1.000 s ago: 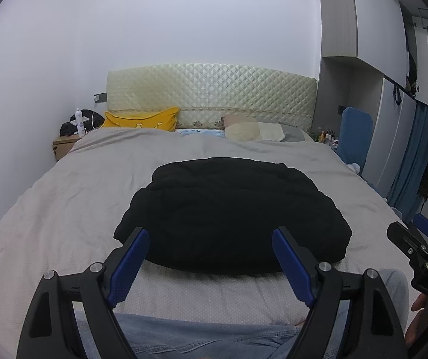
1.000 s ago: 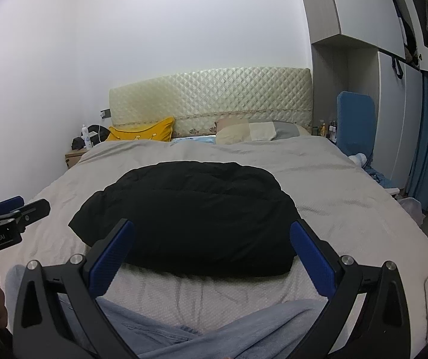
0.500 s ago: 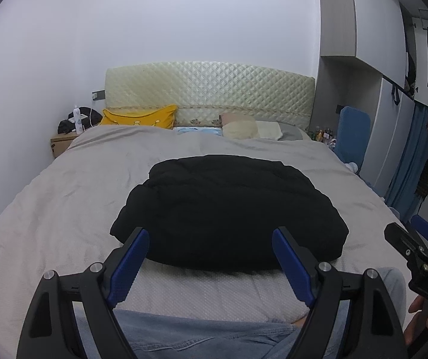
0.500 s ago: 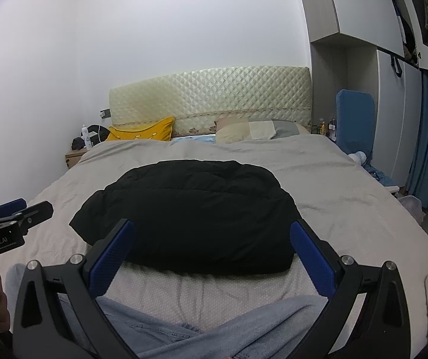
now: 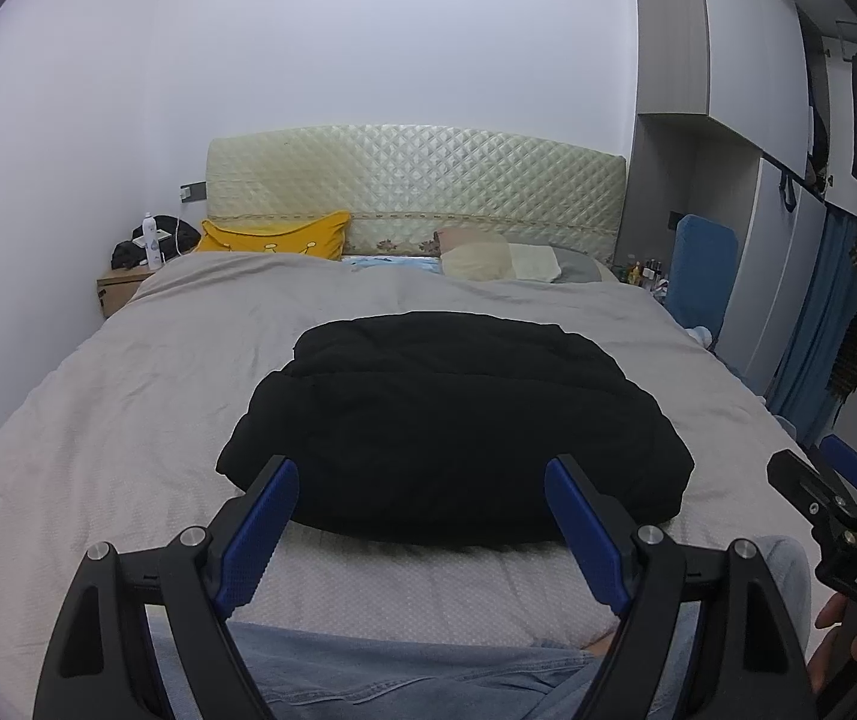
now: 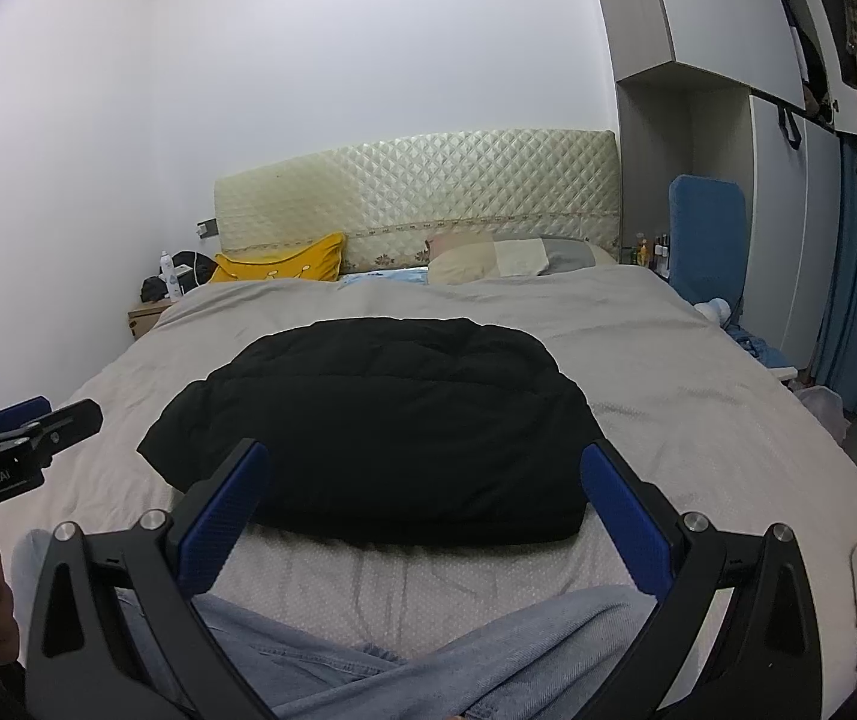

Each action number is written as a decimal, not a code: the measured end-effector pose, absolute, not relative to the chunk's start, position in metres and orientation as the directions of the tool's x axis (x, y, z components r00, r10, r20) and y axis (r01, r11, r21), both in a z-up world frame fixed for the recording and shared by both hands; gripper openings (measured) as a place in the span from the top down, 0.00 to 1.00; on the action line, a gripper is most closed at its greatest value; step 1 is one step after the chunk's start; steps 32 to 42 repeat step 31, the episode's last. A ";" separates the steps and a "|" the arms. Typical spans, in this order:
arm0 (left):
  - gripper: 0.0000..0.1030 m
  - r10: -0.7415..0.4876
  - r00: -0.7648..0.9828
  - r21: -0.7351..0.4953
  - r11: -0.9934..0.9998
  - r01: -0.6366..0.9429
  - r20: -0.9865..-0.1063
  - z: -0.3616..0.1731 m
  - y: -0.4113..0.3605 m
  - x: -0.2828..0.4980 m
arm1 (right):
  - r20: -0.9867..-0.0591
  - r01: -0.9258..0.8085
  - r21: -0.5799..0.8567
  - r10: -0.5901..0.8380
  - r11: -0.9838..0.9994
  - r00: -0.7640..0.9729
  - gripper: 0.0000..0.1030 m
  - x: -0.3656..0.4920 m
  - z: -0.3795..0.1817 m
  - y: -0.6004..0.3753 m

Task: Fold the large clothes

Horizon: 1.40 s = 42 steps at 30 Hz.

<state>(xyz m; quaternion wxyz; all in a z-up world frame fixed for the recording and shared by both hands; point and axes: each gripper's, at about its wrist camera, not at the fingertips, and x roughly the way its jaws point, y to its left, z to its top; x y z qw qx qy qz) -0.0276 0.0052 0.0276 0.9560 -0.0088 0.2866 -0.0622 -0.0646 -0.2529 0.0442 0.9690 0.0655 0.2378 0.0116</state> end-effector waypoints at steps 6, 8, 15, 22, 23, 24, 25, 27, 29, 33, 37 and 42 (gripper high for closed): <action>0.18 -0.124 0.824 -0.062 0.992 0.108 -0.552 0.027 0.007 -0.028 | -0.460 0.011 0.138 0.054 0.990 0.886 0.00 -0.066 0.044 -0.254; 0.18 -0.125 0.824 -0.064 0.992 0.107 -0.553 0.028 0.010 -0.026 | -0.459 0.010 0.138 0.055 0.990 0.887 0.00 -0.066 0.044 -0.254; 0.18 -0.133 0.822 -0.059 0.991 0.120 -0.554 0.028 0.009 -0.026 | -0.460 0.012 0.140 0.054 0.990 0.886 0.00 -0.066 0.044 -0.256; 0.18 -0.138 0.820 -0.060 0.990 0.126 -0.555 0.027 0.007 -0.026 | -0.461 0.017 0.137 0.049 0.990 0.886 0.00 -0.067 0.042 -0.258; 0.18 -0.140 0.820 -0.060 0.990 0.128 -0.555 0.027 0.007 -0.026 | -0.461 0.016 0.138 0.050 0.990 0.886 0.00 -0.067 0.042 -0.256; 0.18 -0.140 0.819 -0.061 0.990 0.127 -0.556 0.027 0.007 -0.026 | -0.460 0.014 0.136 0.050 0.991 0.887 0.00 -0.068 0.042 -0.257; 0.18 -0.139 0.819 -0.063 0.990 0.126 -0.556 0.027 0.007 -0.026 | -0.459 0.014 0.134 0.049 0.991 0.887 0.00 -0.067 0.042 -0.256; 0.18 -0.146 0.818 -0.070 0.989 0.129 -0.556 0.027 0.008 -0.026 | -0.462 0.019 0.133 0.045 0.991 0.886 0.00 -0.067 0.042 -0.257; 0.18 -0.148 0.818 -0.068 0.989 0.132 -0.555 0.026 0.008 -0.027 | -0.466 0.017 0.144 0.052 0.989 0.883 0.00 -0.067 0.041 -0.258; 0.18 -0.147 0.818 -0.069 0.989 0.131 -0.557 0.026 0.008 -0.027 | -0.467 0.019 0.137 0.048 0.990 0.883 0.00 -0.066 0.040 -0.257; 0.18 -0.147 0.818 -0.069 0.989 0.131 -0.557 0.026 0.008 -0.027 | -0.467 0.019 0.137 0.048 0.990 0.883 0.00 -0.066 0.040 -0.257; 0.18 -0.147 0.818 -0.069 0.989 0.131 -0.557 0.026 0.008 -0.027 | -0.467 0.019 0.137 0.048 0.990 0.883 0.00 -0.066 0.040 -0.257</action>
